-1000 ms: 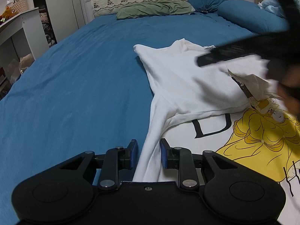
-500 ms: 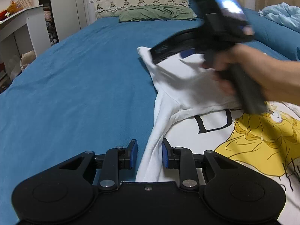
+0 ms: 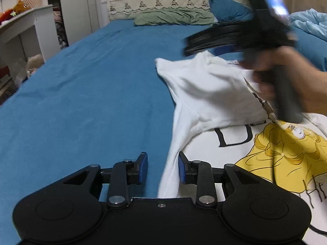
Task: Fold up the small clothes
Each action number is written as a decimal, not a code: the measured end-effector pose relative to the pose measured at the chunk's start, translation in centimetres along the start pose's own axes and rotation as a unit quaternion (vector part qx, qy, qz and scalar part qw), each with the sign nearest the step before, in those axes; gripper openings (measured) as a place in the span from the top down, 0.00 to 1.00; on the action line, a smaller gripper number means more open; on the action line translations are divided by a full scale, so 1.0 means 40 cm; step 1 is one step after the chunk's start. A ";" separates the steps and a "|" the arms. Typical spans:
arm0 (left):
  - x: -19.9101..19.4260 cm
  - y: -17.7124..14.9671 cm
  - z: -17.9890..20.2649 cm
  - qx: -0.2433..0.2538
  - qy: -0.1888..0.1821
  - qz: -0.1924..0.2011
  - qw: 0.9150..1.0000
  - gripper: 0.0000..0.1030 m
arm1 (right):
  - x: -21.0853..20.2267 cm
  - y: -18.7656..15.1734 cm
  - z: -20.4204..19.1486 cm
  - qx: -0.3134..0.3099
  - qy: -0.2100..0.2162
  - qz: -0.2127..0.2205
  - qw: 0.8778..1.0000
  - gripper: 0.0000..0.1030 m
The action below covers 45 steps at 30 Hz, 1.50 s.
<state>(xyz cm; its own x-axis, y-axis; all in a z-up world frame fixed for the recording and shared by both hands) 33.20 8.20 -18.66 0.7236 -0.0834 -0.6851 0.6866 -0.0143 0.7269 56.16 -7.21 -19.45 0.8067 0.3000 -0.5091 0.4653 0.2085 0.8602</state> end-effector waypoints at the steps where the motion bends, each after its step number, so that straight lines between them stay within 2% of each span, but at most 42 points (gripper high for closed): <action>1: -0.026 0.009 -0.002 -0.001 0.001 0.003 1.000 0.65 | -0.054 0.005 0.011 0.000 0.009 0.007 1.000 0.16; 6: -0.202 0.037 -0.029 0.002 0.026 0.024 0.999 0.53 | -0.390 0.007 0.078 -0.010 0.004 0.036 0.999 0.15; 10: -0.348 -0.002 -0.055 0.008 0.048 0.023 0.999 0.49 | -0.676 -0.023 0.133 0.013 -0.008 0.043 0.999 0.13; 14: -0.449 -0.098 -0.076 -0.007 0.073 0.002 0.997 0.49 | -0.924 -0.125 0.174 0.037 -0.036 0.029 0.998 0.13; 19: -0.511 -0.240 -0.091 -0.050 0.091 -0.031 0.994 0.49 | -1.127 -0.349 0.170 0.029 -0.107 -0.022 0.994 0.13; 24: -0.509 -0.360 -0.090 -0.057 0.100 -0.057 0.992 0.50 | -1.204 -0.584 0.159 0.063 -0.150 -0.098 0.982 0.13; 27: -0.490 -0.399 -0.084 -0.048 0.102 -0.068 0.991 0.50 | -1.205 -0.683 0.164 0.082 -0.164 -0.136 0.974 0.15; 30: -0.476 -0.422 -0.082 -0.040 0.104 -0.072 0.991 0.52 | -1.197 -0.733 0.165 0.085 -0.169 -0.157 0.969 0.18; 35: -0.455 -0.439 -0.087 -0.037 0.106 -0.079 0.991 0.53 | -1.168 -0.764 0.182 0.097 -0.167 -0.198 0.961 0.18; 38: -0.446 -0.444 -0.084 -0.034 0.101 -0.084 0.991 0.57 | -1.150 -0.787 0.181 0.097 -0.163 -0.222 0.956 0.35; 40: -0.445 -0.446 -0.082 -0.030 0.098 -0.085 0.991 0.59 | -1.142 -0.792 0.182 0.101 -0.158 -0.230 0.955 0.50; 41: -0.444 -0.445 -0.081 -0.030 0.096 -0.085 0.991 0.61 | -1.143 -0.792 0.182 0.103 -0.159 -0.231 0.954 0.51; 43: -0.442 -0.447 -0.077 -0.029 0.093 -0.086 0.991 0.65 | -1.144 -0.790 0.180 0.100 -0.160 -0.228 0.955 0.60; 44: -0.441 -0.448 -0.074 -0.027 0.091 -0.088 0.992 0.70 | -1.146 -0.788 0.176 0.095 -0.160 -0.227 0.956 0.62; 45: -0.439 -0.448 -0.070 -0.023 0.088 -0.089 0.992 0.80 | -1.145 -0.787 0.172 0.090 -0.160 -0.226 0.957 0.66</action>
Point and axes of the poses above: each gripper's, at about its wrist camera, not at the fingertips, and x roughly the way its jaws point, z to its right, y to its top, the point moved 6 cm from there along x, roughly the way its jaws point, and after that the axes turned 8 degrees about -x, right-handed, at the moved point
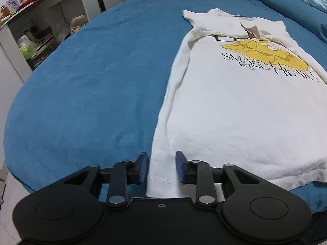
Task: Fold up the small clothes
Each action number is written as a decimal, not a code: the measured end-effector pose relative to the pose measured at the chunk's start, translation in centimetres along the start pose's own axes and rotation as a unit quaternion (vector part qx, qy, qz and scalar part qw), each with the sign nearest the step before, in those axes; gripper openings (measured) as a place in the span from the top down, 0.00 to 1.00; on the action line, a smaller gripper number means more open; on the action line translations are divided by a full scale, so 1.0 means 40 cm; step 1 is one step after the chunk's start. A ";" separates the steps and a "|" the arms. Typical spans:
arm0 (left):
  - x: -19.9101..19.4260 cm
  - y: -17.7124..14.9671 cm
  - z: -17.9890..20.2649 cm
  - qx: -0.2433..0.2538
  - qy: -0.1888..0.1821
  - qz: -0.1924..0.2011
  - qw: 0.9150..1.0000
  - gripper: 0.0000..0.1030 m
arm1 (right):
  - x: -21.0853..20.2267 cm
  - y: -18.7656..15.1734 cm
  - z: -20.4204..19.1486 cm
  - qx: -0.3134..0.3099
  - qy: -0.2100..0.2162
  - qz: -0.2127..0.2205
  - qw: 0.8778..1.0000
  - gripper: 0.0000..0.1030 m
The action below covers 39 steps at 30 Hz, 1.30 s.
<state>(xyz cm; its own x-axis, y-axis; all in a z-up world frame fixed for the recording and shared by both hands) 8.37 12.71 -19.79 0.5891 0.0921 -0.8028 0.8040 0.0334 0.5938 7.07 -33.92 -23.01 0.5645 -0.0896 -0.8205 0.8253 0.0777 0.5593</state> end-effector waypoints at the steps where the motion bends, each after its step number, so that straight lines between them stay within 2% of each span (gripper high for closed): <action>1: 0.001 -0.001 0.006 0.006 -0.001 -0.002 1.000 0.85 | -0.003 0.001 -0.005 -0.007 -0.002 0.003 1.000 0.71; 2: 0.000 -0.001 0.013 0.016 0.002 -0.003 1.000 0.92 | -0.007 0.004 -0.010 -0.014 -0.004 0.006 1.000 0.72; 7: -0.055 0.005 0.040 0.062 0.011 0.023 0.998 0.93 | -0.052 0.021 -0.036 -0.051 -0.013 0.037 0.998 0.76; 11: -0.122 0.015 0.077 0.119 0.001 0.054 0.991 0.94 | -0.100 0.029 -0.084 -0.108 -0.008 0.057 0.992 0.77; 13: -0.151 0.012 0.117 0.158 -0.013 0.068 0.985 0.94 | -0.113 0.030 -0.117 -0.144 0.002 0.062 0.988 0.77; 14: -0.158 0.006 0.139 0.178 -0.022 0.070 0.981 0.99 | -0.115 0.030 -0.135 -0.159 0.009 0.063 0.985 0.77; 18: -0.137 -0.055 0.230 0.264 -0.049 0.059 0.962 0.99 | -0.089 0.019 -0.208 -0.202 0.042 0.048 0.977 0.77; 19: -0.120 -0.068 0.243 0.273 -0.051 0.052 0.959 0.99 | -0.073 0.015 -0.223 -0.207 0.048 0.036 0.976 0.77; 21: -0.081 -0.085 0.258 0.273 -0.059 0.037 0.959 0.99 | -0.047 0.008 -0.244 -0.214 0.059 0.020 0.975 0.77; 24: -0.046 -0.088 0.261 0.255 -0.065 0.025 0.964 0.99 | -0.014 -0.002 -0.268 -0.221 0.061 0.003 0.973 0.77; 26: -0.040 -0.083 0.258 0.242 -0.070 0.020 0.967 0.98 | -0.005 -0.005 -0.273 -0.224 0.064 0.001 0.973 0.74; 28: -0.048 -0.078 0.258 0.239 -0.077 0.018 0.968 0.95 | -0.003 -0.010 -0.275 -0.220 0.067 0.002 0.973 0.67; 29: -0.056 -0.075 0.255 0.234 -0.086 0.013 0.968 0.81 | -0.006 -0.012 -0.274 -0.217 0.071 0.002 0.974 0.62; 30: -0.070 -0.075 0.250 0.226 -0.102 0.006 0.969 0.68 | -0.010 -0.011 -0.275 -0.215 0.080 0.002 0.973 0.50; 31: -0.089 -0.071 0.242 0.214 -0.116 0.004 0.970 0.63 | -0.023 -0.010 -0.272 -0.209 0.090 0.005 0.974 0.40; 32: -0.109 -0.065 0.231 0.203 -0.123 0.006 0.971 0.57 | -0.038 -0.007 -0.267 -0.202 0.095 0.009 0.975 0.38; 36: -0.163 -0.021 0.167 0.151 -0.123 0.015 0.981 0.55 | -0.101 0.009 -0.214 -0.169 0.101 0.021 0.980 0.37; 39: -0.143 0.012 0.099 0.102 -0.100 0.014 0.990 0.55 | -0.112 0.025 -0.136 -0.104 0.102 0.022 0.989 0.37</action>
Point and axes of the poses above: each gripper's, at about its wrist camera, not at the fingertips, and x roughly the way its jaws point, z to its right, y to its top, the point moved 6 cm from there along x, roughly the way its jaws point, and after that the axes turned 8 degrees about -x, right-handed, at the moved point
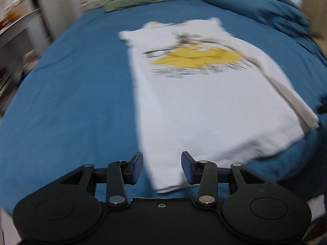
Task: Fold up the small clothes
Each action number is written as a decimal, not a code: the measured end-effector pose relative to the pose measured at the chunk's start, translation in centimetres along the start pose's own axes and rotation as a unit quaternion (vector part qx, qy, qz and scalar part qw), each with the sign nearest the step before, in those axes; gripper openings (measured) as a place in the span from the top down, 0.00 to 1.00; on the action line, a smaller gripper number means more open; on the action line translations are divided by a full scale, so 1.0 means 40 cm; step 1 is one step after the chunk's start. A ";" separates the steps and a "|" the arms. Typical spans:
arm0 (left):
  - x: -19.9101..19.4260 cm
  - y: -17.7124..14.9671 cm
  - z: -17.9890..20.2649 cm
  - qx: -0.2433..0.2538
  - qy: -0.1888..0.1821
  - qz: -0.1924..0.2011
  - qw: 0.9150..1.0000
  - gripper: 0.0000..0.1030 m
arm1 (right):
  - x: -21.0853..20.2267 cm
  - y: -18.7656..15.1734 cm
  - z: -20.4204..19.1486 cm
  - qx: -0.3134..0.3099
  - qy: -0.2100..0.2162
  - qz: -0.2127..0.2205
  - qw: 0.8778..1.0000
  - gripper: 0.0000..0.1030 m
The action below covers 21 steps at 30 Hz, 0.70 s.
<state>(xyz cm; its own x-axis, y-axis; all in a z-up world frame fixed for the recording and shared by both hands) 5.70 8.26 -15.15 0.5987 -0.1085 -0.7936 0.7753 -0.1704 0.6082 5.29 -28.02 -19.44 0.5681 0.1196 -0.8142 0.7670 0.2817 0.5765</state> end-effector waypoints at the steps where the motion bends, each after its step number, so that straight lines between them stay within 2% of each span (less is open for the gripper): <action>1: 0.019 0.003 -0.024 -0.018 0.007 -0.008 1.000 0.55 | 0.004 -0.002 0.027 0.024 0.000 0.000 1.000 0.37; 3: 0.057 -0.001 -0.054 -0.055 -0.003 -0.026 0.998 0.56 | 0.022 -0.014 0.062 0.059 -0.005 -0.008 0.998 0.37; 6: 0.108 -0.015 -0.058 -0.093 -0.039 -0.054 0.993 0.61 | 0.062 -0.036 0.081 0.104 0.017 -0.021 0.994 0.40; 11: 0.144 -0.039 -0.038 -0.099 -0.058 -0.076 0.990 0.61 | 0.114 -0.066 0.076 0.147 0.046 -0.051 0.987 0.41; 16: 0.167 -0.041 -0.053 -0.115 -0.069 -0.083 0.988 0.62 | 0.142 -0.086 0.071 0.171 0.066 -0.062 0.981 0.49; 17: 0.169 -0.039 -0.054 -0.117 -0.071 -0.085 0.987 0.64 | 0.143 -0.087 0.073 0.173 0.068 -0.063 0.981 0.51; 19: 0.169 -0.037 -0.049 -0.118 -0.082 -0.089 0.986 0.79 | 0.147 -0.087 0.072 0.179 0.081 -0.063 0.978 0.65; 21: 0.152 -0.037 -0.046 -0.113 -0.081 -0.089 0.986 0.91 | 0.140 -0.084 0.072 0.178 0.080 -0.061 0.979 0.72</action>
Point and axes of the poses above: each gripper's, at about its wrist camera, not at the fingertips, and x roughly the way its jaws point, z to its right, y to its top, the point moved 6 cm from there along x, roughly the way its jaws point, and after that the axes turned 8 degrees about -x, right-handed, at the moved point
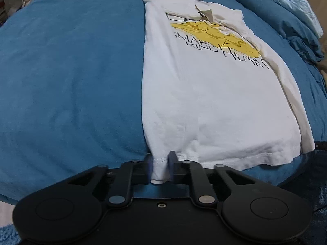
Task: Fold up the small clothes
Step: 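Lift the hem with both tools and lay it over the collar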
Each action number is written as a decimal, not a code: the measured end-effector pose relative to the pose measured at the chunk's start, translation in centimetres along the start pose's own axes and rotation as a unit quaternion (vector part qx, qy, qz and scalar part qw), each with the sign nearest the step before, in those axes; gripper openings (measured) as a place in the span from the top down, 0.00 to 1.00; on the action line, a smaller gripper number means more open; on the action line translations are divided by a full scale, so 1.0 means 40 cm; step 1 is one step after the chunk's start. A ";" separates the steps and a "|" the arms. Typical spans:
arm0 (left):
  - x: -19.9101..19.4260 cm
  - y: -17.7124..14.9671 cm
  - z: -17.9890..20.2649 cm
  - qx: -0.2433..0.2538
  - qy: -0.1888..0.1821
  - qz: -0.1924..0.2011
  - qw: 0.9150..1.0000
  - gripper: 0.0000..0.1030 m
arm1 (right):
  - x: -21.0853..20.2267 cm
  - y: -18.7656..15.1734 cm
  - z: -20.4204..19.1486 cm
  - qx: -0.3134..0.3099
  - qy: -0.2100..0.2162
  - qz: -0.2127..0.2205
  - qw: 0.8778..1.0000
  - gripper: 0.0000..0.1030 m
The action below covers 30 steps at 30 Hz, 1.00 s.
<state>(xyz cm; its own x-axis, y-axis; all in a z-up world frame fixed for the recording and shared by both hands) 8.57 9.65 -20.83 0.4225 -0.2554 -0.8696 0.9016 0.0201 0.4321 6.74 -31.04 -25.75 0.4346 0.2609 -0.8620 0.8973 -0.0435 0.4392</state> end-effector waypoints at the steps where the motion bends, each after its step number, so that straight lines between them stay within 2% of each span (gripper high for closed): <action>1: -0.008 0.001 0.005 0.002 0.001 0.001 1.000 0.93 | -0.007 0.000 -0.001 -0.001 0.000 0.004 1.000 0.76; 5: -0.068 0.012 0.012 -0.012 -0.009 0.023 1.000 0.94 | -0.059 0.011 -0.005 0.001 0.001 0.030 1.000 0.78; 9: -0.158 0.060 0.021 -0.031 -0.036 0.060 0.997 0.94 | -0.143 0.045 -0.011 0.008 0.022 0.070 0.997 0.78; 12: -0.214 0.138 0.037 -0.046 -0.060 0.093 0.993 0.95 | -0.206 0.107 -0.023 0.014 0.046 0.109 0.993 0.78; 14: -0.244 0.218 0.051 -0.047 -0.068 0.116 0.990 0.95 | -0.239 0.169 -0.034 0.018 0.063 0.136 0.989 0.78; 19: -0.251 0.490 0.111 -0.028 -0.060 0.176 0.982 0.96 | -0.287 0.412 -0.025 0.034 0.095 0.194 0.976 0.79; 23: -0.189 0.738 0.147 -0.020 -0.045 0.199 0.979 0.97 | -0.276 0.653 -0.003 0.046 0.102 0.229 0.967 0.79; 26: -0.085 0.917 0.148 -0.035 -0.036 0.200 0.979 0.98 | -0.205 0.857 0.030 0.065 0.097 0.234 0.965 0.79; 30: 0.128 1.109 0.120 -0.042 -0.011 0.181 0.982 1.00 | -0.021 1.095 0.083 0.065 0.044 0.212 0.974 0.79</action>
<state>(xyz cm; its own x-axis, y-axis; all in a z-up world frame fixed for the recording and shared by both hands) 50.27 4.60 -4.99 0.7160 -0.2381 -0.6562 0.6971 0.1931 0.6905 45.93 -36.35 -6.61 0.7657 0.2746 -0.5817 0.6425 -0.2852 0.7112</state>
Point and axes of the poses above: each gripper's, at about its wrist camera, not at the fingertips, and x roughly the way its jaws point, z to its right, y to its top, the point moved 6 cm from there along x, roughly the way its jaws point, and after that the axes turned 8 degrees about -x, right-handed, at the moved point
